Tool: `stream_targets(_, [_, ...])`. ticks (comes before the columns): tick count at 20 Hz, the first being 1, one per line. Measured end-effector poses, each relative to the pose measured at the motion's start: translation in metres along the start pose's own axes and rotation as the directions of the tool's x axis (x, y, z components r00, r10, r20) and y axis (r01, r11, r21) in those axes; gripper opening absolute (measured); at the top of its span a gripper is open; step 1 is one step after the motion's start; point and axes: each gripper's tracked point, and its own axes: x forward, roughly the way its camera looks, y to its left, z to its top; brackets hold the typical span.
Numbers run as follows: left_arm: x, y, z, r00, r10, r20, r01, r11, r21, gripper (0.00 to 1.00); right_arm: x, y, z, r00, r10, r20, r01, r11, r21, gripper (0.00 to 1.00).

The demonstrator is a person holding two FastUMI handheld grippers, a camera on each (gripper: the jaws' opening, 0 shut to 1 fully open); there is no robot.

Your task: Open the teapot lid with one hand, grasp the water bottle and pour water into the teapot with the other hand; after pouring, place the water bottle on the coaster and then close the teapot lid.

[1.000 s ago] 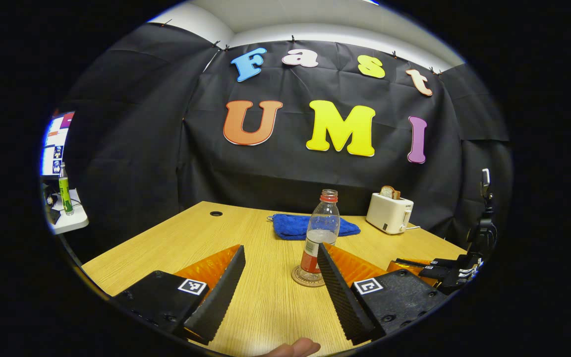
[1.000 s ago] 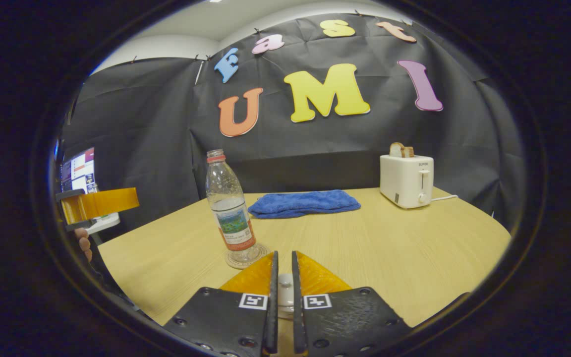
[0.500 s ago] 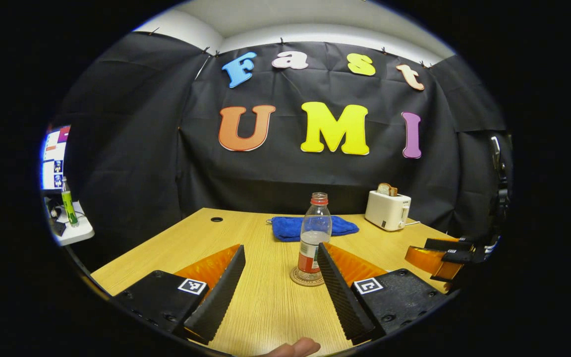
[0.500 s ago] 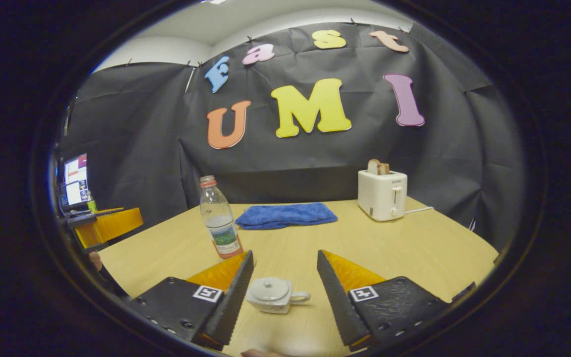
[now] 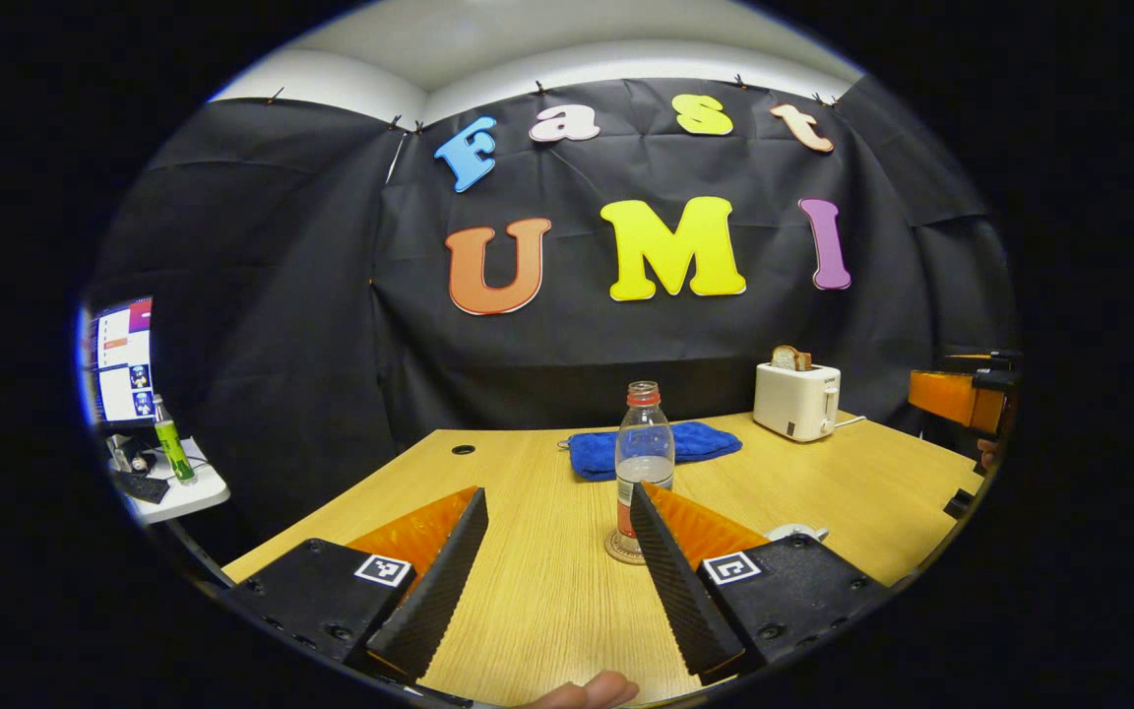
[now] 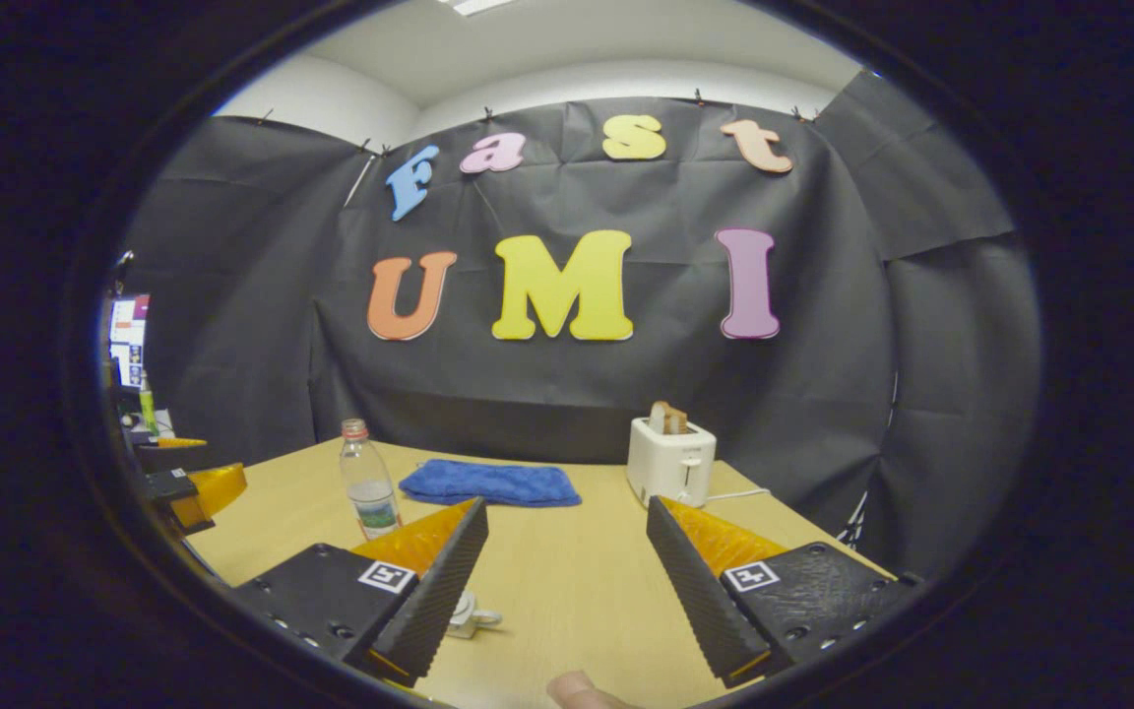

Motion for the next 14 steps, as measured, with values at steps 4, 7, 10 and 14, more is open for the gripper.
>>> stream_targets(4, [0.005,0.009,0.001,0.999,0.037,0.012,-0.037,0.999,-0.011,0.92,0.013,-0.024,-0.002,1.0,-0.021,0.0,0.021,1.0,-0.022,0.96])
stream_targets(7, [0.014,0.017,0.001,0.997,0.075,0.037,-0.075,0.997,0.0,0.92,0.029,-0.028,-0.024,0.999,0.02,-0.031,-0.02,1.0,-0.014,0.97])
stream_targets(10, [0.022,0.029,-0.004,0.993,0.107,0.044,-0.106,0.994,-0.03,0.92,0.056,-0.018,-0.043,0.993,0.107,-0.051,-0.105,0.994,0.041,0.97])
stream_targets(14, [0.031,0.052,0.007,0.985,0.147,0.09,-0.143,0.988,-0.05,0.92,0.083,-0.014,-0.049,0.985,0.131,-0.109,-0.116,0.984,0.134,0.96])
